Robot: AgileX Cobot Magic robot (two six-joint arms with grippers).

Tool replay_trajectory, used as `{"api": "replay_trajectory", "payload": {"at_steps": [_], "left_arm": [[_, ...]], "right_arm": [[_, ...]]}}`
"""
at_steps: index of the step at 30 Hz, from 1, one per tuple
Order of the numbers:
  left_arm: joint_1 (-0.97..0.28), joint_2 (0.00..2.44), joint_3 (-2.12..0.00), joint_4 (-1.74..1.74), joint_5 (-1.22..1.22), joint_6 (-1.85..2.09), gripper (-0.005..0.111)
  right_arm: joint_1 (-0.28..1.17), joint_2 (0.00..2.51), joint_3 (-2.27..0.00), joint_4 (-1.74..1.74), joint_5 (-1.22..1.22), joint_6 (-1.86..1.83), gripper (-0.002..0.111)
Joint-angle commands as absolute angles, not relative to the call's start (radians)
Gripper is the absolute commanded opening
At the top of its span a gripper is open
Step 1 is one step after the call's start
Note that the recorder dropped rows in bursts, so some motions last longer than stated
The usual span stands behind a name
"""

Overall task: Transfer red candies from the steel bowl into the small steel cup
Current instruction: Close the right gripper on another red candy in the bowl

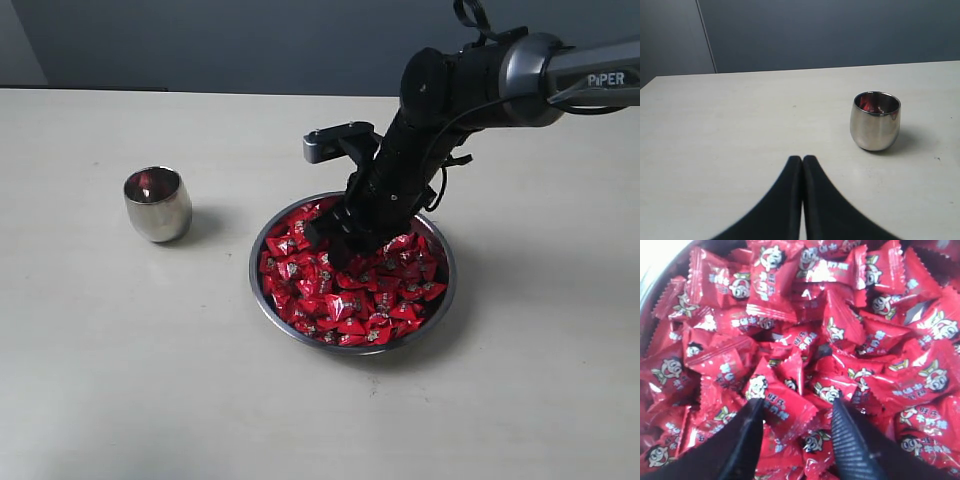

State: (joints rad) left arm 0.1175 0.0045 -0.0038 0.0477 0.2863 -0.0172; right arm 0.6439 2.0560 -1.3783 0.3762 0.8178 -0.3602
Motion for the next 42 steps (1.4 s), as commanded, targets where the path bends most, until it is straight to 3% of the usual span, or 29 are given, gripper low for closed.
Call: {"api": "replay_trajectory", "payload": {"at_steps": [1,19,33,42], "left_arm": [[0.118,0.0,0.0,0.045,0.285,-0.02,0.0],[0.118,0.0,0.0,0.045,0.285,-0.02,0.0],[0.118,0.0,0.0,0.045,0.285,-0.02,0.0],[0.118,0.0,0.0,0.045,0.285,-0.02,0.0]], "right_arm": [[0.639,2.058,-1.381,0.393,0.802,-0.365,0.043],[0.639,2.058,-1.381,0.51,0.797,-0.416,0.043],[0.639,2.058,-1.381,0.501,0.797,-0.435,-0.001],[0.639,2.051,-1.381,0.501,0.755,-0.452,-0.001]]}}
